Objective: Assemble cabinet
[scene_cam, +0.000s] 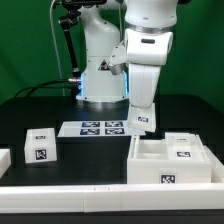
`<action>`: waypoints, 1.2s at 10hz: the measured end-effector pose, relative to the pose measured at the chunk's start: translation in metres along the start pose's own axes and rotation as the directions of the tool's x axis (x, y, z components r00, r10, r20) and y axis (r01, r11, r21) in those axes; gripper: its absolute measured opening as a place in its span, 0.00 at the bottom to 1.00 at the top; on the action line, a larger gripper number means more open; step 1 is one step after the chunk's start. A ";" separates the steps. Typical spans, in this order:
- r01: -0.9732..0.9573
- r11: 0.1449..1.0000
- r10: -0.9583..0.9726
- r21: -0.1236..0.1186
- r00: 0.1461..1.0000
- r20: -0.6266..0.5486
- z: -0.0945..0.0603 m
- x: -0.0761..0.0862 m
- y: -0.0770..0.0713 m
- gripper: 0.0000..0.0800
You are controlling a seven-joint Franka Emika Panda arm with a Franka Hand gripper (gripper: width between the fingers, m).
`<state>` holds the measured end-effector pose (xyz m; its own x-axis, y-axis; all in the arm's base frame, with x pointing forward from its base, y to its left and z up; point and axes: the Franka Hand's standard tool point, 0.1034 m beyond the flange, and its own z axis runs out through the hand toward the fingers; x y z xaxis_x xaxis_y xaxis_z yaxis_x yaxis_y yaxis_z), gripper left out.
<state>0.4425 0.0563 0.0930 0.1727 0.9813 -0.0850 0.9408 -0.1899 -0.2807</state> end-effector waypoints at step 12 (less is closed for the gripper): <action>0.001 1.000 -0.001 0.019 1.000 0.002 0.007 -0.001 -0.002 0.08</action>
Offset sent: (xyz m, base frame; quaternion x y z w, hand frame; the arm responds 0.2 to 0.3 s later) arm 0.0000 0.0000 0.0000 0.0000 0.0000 0.0000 1.0000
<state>0.4390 0.0555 0.0873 0.1707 0.9815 -0.0868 0.9353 -0.1891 -0.2989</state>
